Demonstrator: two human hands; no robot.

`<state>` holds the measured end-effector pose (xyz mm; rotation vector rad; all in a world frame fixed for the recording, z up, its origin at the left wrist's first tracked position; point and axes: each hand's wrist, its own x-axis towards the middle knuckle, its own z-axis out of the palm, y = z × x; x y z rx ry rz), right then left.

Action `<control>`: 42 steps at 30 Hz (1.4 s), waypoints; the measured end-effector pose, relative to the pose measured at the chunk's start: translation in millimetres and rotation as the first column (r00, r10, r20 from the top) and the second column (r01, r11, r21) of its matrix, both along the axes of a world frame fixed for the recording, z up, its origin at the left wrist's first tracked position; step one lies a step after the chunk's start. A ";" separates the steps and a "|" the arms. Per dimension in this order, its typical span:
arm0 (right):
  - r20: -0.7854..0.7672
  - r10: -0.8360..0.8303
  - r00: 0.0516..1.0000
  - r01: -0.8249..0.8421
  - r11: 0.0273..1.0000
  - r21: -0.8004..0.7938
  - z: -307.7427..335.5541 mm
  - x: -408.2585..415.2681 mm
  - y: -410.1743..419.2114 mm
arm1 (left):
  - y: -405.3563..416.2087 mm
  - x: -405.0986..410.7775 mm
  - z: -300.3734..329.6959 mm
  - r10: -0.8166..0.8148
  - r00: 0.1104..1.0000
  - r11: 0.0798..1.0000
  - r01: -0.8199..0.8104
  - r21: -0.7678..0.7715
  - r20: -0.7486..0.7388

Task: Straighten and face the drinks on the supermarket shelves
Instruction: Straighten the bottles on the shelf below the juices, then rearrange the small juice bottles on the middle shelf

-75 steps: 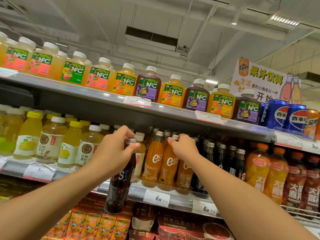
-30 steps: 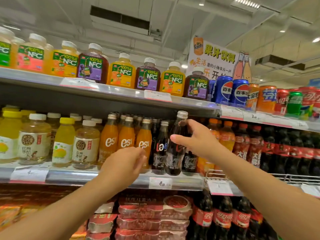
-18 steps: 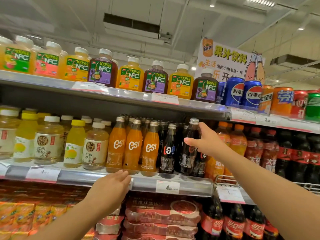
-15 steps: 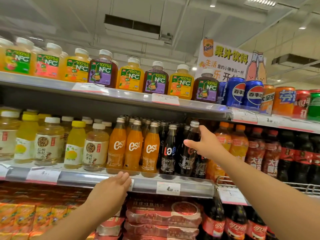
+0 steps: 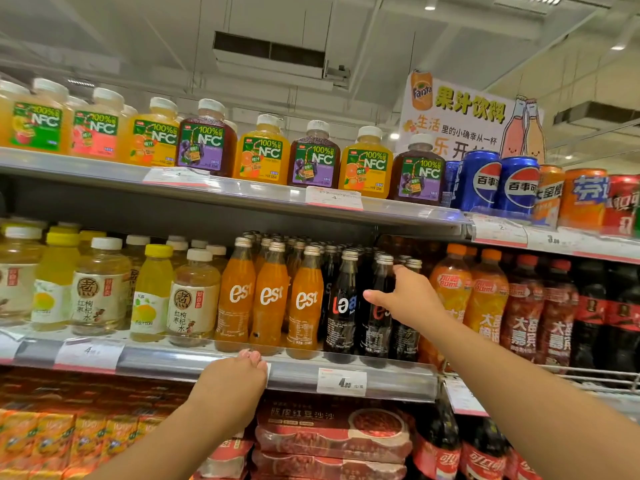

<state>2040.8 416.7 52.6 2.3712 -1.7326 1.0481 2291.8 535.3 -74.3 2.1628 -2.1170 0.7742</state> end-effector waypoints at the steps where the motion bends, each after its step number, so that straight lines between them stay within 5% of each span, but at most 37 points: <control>1: 0.012 -0.010 1.000 0.010 1.000 -0.002 0.2 0.7 -0.6 | 0.4 -0.4 -0.2 0.002 1.000 1.000 -0.002 0.003 -0.010; 7: 0.065 0.000 0.998 0.002 1.000 -0.024 -7.3 5.8 5.3 | 1.1 -0.9 -4.9 -0.015 0.999 1.000 0.014 -0.020 -0.043; 11: 0.249 0.211 0.945 -0.106 0.920 -0.377 -43.4 10.0 27.7 | -1.2 -3.9 -6.0 0.013 0.999 1.000 -0.014 -0.019 -0.052; 13: 0.169 0.377 0.911 -0.259 0.840 -0.476 -75.6 21.3 45.3 | -0.1 -5.2 -8.2 0.011 0.997 1.000 -0.012 -0.020 -0.073; 20: -0.189 0.487 0.853 -0.522 0.814 -0.257 -140.0 86.1 74.4 | 20.8 13.1 -30.6 -0.035 0.983 0.999 0.039 0.019 -0.181; 25: -0.311 0.421 0.852 -0.462 0.884 -0.068 -169.1 107.3 73.1 | 50.3 36.9 -46.6 0.033 0.981 0.998 -0.042 -0.043 -0.190; 29: -0.472 0.321 0.821 -0.403 0.912 -0.082 -185.8 103.4 71.3 | 69.3 71.5 -44.8 0.111 0.971 0.992 -0.121 -0.033 -0.209; 42: -0.503 0.040 0.863 -0.080 0.995 -0.057 -175.7 142.3 111.6 | 83.0 237.6 -39.1 0.143 0.971 0.975 -0.171 -0.144 -0.189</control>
